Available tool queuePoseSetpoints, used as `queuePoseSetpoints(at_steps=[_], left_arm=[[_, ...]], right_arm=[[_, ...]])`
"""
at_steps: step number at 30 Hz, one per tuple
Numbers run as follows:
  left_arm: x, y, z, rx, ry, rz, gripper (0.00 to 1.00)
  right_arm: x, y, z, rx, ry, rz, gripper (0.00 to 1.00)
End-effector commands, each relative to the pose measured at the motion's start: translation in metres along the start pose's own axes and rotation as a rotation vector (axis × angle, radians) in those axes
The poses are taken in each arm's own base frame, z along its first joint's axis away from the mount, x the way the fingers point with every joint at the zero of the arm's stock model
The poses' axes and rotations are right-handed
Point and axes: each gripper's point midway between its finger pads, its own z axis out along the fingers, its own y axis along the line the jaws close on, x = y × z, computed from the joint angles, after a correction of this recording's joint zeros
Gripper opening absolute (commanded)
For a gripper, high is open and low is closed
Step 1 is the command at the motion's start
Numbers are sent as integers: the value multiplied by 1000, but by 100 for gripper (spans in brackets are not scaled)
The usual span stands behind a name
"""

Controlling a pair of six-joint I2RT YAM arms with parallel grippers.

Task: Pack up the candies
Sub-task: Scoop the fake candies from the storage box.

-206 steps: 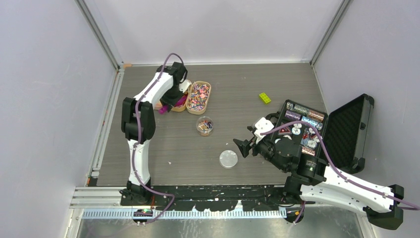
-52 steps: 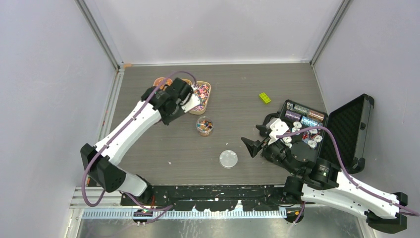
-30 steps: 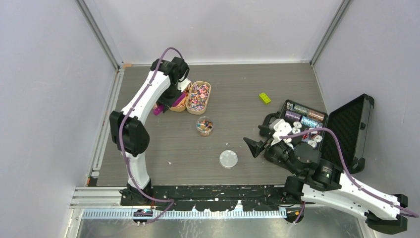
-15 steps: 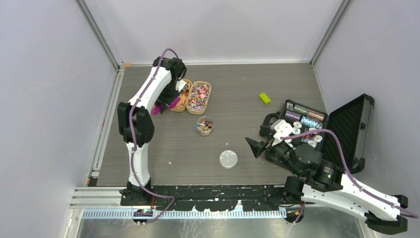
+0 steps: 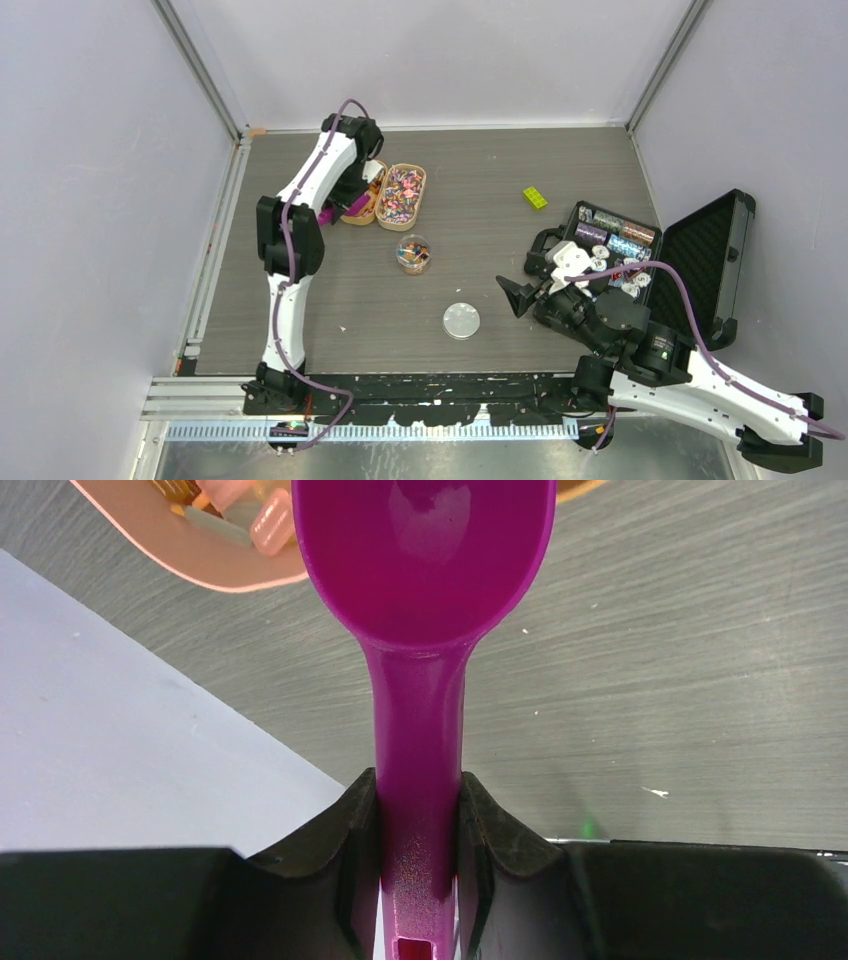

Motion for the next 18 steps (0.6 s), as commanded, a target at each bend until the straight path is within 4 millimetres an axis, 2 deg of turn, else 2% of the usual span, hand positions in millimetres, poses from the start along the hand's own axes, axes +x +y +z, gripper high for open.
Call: queuePoseSetpoints(at_steps=[1,13,18], left_arm=[[2,7,2,3,40,30,0],[-28,7,17,11,-23,22,0],[-35,6,24,10,-49,11,0]], right_arm=[[-16,-4,0,20,-43,6,74],[-14,0,12,28,-28,-21,75],[-14,2,14,25,-25,-15,75]])
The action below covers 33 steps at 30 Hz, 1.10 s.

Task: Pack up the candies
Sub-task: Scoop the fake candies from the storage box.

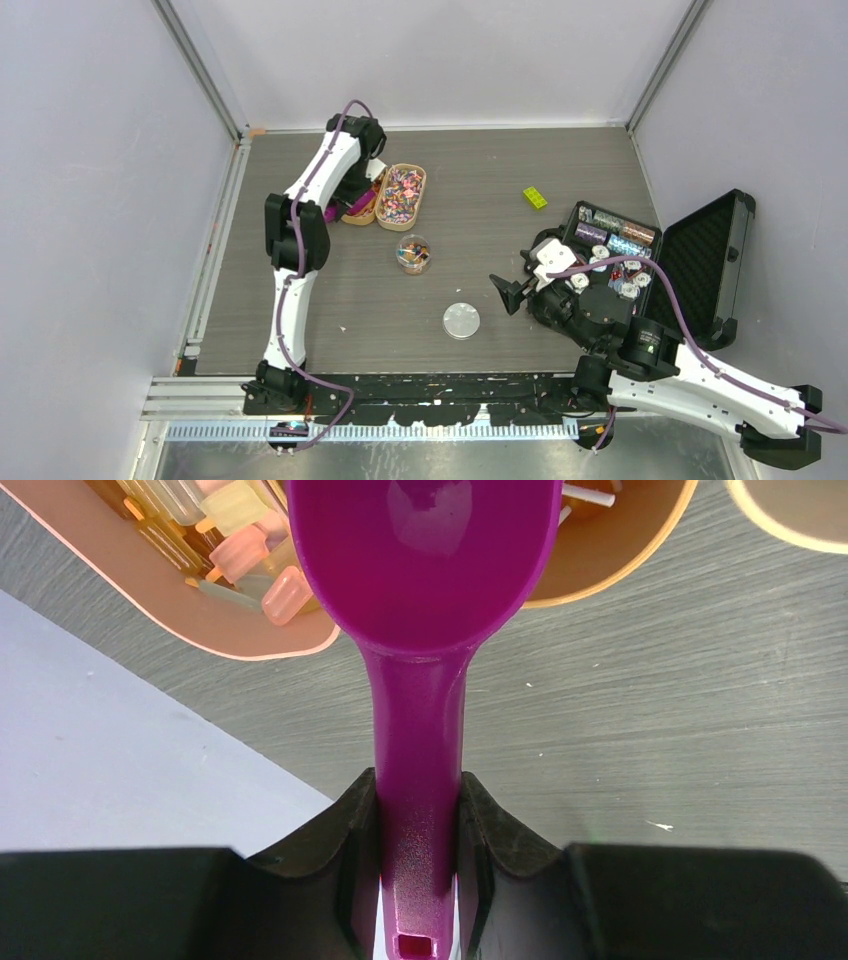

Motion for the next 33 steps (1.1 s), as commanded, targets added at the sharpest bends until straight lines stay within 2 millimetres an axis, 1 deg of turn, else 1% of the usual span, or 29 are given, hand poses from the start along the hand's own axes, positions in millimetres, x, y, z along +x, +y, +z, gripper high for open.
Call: queuePoseSetpoints(at_steps=[1,10,19,26,33], left_arm=[[-10,2,7,10,-42,-10,0],[-11,3,10,-9,-70,-46,0],[-22,8,7,-31,-146,-89,0],[-27,8,9,-31,-170,-106,0],[-25,7,11,-37,-199,-118,0]], right_arm=[[-23,-2,1,13,-71,33,75],[-21,0,4,12,-69,40,74],[-19,-1,2,16,-63,38,74],[-18,-2,1,16,-66,43,74],[-18,-3,0,18,-68,43,75]])
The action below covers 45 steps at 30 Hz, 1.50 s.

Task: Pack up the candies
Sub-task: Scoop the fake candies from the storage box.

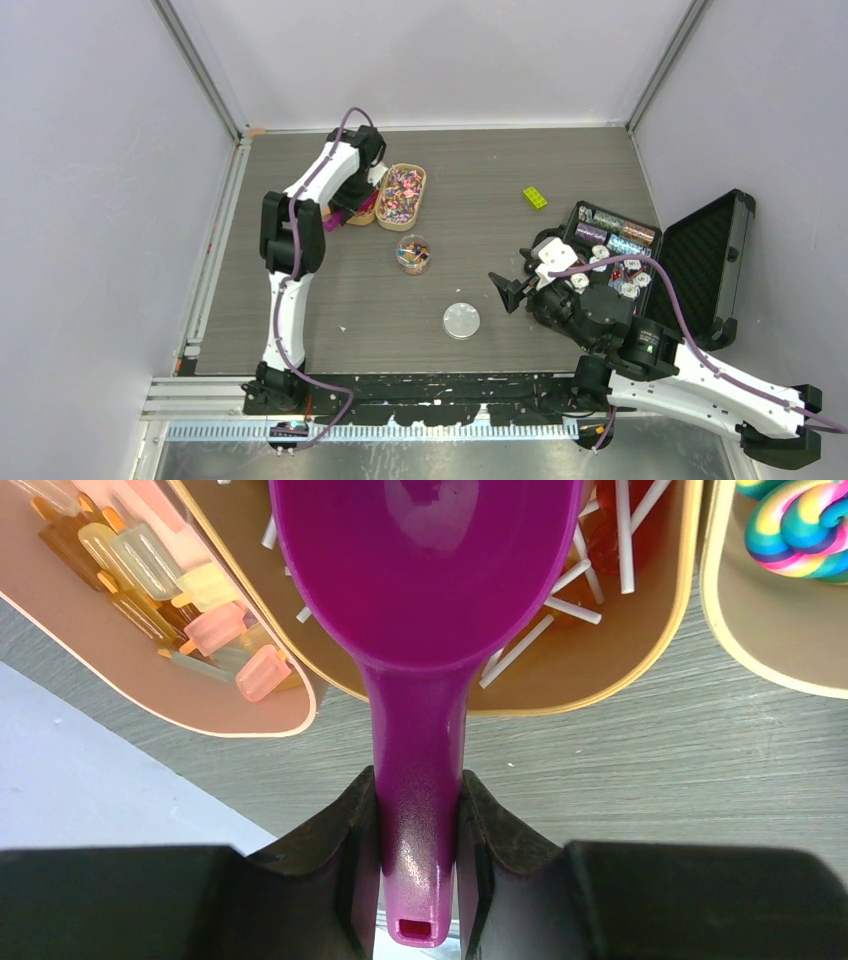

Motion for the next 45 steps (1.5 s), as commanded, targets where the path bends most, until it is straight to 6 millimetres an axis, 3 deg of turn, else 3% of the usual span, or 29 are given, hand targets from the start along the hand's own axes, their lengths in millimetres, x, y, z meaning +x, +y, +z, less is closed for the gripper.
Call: queuePoseSetpoints(at_steps=[1,18,36,45], left_arm=[[-8,13,-19,-35,-120,-71,0],[1,10,-14,41,-301,-144,0],[3,11,-61,80,-459,-151,0],[21,2,-79,117,-485,-93,0]], right_arm=[[-13,-3,-3,13,-50,30,75],[-22,-5,-9,2,-60,34,74],[-29,-6,-15,-7,-86,70,75],[-25,-7,-17,-5,-76,69,74]])
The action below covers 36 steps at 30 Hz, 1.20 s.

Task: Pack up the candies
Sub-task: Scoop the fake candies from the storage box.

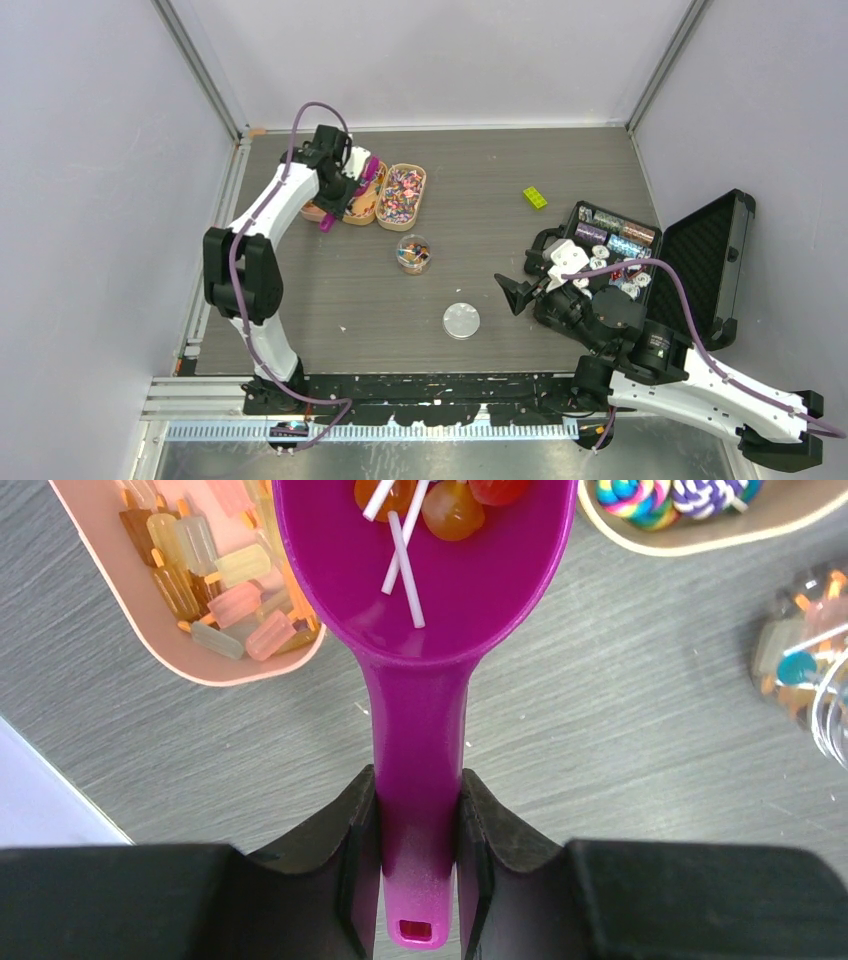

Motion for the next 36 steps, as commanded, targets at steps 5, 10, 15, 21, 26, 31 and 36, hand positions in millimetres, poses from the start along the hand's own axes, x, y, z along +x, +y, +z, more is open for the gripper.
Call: queuePoseSetpoints(at_steps=[5,10,15,21,26,31,36], left_arm=[[2,-13,-43,76,-105,64,0],[12,-30,-63,150,-106,116,0],[15,-49,-84,166,-133,202,0],[22,-68,-106,147,-137,327,0],[33,-90,-117,141,-126,488,0],[42,-102,-121,131,-115,603,0],[60,-104,-119,95,-14,702,0]], right_arm=[[-19,-2,-5,-1,-49,29,75],[-19,-1,-4,-6,-47,25,75],[-18,0,-5,-15,-43,23,75],[-21,-3,-8,-7,-45,20,75],[-25,-7,-12,-2,-49,17,74],[-28,-9,-16,0,-64,24,74],[-27,-12,-19,9,-64,31,75]])
